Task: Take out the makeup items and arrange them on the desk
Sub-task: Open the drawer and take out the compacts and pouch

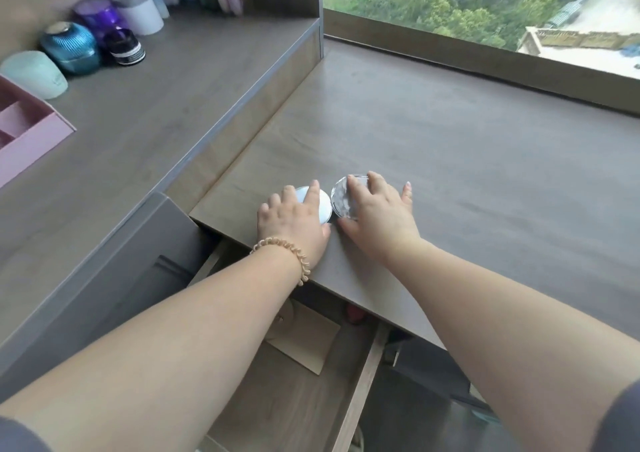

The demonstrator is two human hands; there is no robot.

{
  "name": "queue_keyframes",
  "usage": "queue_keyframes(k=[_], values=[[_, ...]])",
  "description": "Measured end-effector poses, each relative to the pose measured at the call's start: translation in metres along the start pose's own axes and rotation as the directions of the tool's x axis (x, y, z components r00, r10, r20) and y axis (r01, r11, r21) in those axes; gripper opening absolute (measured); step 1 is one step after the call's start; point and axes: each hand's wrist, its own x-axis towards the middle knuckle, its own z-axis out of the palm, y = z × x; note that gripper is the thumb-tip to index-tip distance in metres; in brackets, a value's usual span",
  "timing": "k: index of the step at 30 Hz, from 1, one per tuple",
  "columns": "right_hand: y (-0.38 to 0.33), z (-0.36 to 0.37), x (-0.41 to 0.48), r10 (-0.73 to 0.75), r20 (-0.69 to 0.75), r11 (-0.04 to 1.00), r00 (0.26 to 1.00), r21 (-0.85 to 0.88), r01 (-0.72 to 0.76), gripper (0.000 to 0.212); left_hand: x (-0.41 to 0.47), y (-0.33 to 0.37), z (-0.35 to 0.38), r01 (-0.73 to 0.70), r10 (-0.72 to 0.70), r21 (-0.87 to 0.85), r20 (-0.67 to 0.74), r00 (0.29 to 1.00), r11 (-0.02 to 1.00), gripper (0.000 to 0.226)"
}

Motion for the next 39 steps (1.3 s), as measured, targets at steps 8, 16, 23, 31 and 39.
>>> queue_keyframes(k=[8, 16, 23, 31, 39], values=[[-0.021, -0.005, 0.001, -0.082, -0.353, 0.995, 0.932, 0.023, 0.096, 0.036, -0.019, -0.026, 0.000, -0.003, -0.021, -0.290, -0.082, 0.996, 0.957, 0.083], [-0.094, 0.075, -0.120, -0.661, -0.342, 0.729, 0.668, -0.083, 0.679, 0.017, -0.075, -0.102, 0.021, -0.025, -0.009, -0.150, -0.221, 0.975, 0.988, 0.073], [-0.093, 0.127, -0.124, -0.270, 0.358, 0.938, 0.894, -0.110, 0.328, 0.044, -0.120, -0.116, 0.074, -0.155, 0.155, -0.011, 0.161, 0.975, 0.988, 0.062], [-0.093, 0.161, -0.125, -0.029, 0.399, 0.982, 0.916, -0.161, 0.101, 0.047, -0.116, -0.109, 0.133, 0.115, -0.078, -0.047, 0.487, 0.870, 0.992, 0.054], [-0.112, 0.153, -0.143, -0.104, 0.308, 0.992, 0.946, -0.039, 0.122, 0.054, -0.118, -0.130, 0.112, 0.047, 0.006, -0.163, 0.313, 0.950, 0.986, 0.058]])
